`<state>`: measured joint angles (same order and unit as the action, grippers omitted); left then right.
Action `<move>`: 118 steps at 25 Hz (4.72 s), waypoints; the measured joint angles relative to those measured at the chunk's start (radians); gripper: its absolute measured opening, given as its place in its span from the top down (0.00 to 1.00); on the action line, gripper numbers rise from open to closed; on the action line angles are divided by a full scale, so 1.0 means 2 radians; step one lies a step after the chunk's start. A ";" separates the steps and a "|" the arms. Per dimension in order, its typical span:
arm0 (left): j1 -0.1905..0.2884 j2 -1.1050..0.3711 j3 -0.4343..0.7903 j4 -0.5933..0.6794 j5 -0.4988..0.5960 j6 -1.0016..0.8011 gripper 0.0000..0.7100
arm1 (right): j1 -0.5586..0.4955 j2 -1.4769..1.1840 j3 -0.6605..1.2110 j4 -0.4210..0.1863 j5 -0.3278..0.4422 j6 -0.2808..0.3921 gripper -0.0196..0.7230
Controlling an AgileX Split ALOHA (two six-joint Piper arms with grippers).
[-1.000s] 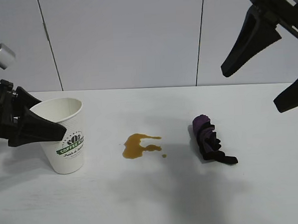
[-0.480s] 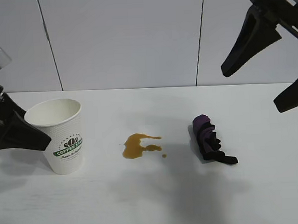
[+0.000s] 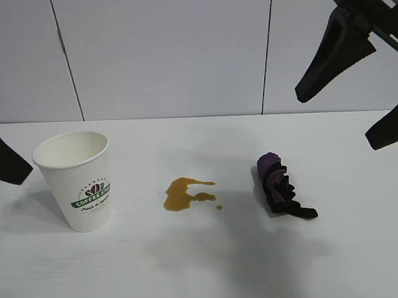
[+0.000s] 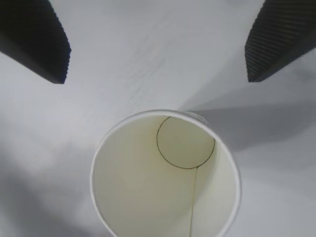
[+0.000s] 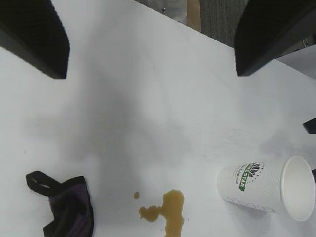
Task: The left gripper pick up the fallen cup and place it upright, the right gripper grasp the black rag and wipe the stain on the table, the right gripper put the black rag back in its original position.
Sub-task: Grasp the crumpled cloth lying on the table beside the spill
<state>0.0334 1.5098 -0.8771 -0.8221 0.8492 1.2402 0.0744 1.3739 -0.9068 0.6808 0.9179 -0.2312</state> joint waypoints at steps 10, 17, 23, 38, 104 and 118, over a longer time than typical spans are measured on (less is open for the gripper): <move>0.000 -0.189 0.001 -0.027 0.061 -0.146 0.02 | 0.000 0.000 0.000 0.000 0.000 -0.008 0.13; 0.000 -0.326 0.001 -0.038 0.125 -0.188 0.02 | 0.000 0.000 0.000 0.000 0.000 -0.010 0.13; 0.000 -0.503 0.001 0.034 0.098 -0.199 0.02 | 0.000 0.000 0.000 0.000 0.000 -0.012 0.13; 0.002 -0.732 0.001 0.332 0.126 -0.523 0.02 | 0.000 0.000 0.000 0.000 0.001 -0.012 0.13; -0.004 -0.763 0.196 0.391 0.140 -0.640 0.02 | 0.000 0.152 -0.196 -0.144 0.052 0.048 0.13; -0.004 -0.763 0.196 0.391 0.140 -0.640 0.02 | 0.086 0.303 -0.270 -0.243 0.038 0.100 0.13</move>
<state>0.0246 -0.0161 -0.4846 -0.0399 1.1291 -0.0388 0.2466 1.9802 -1.4469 0.1941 0.9942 -0.0308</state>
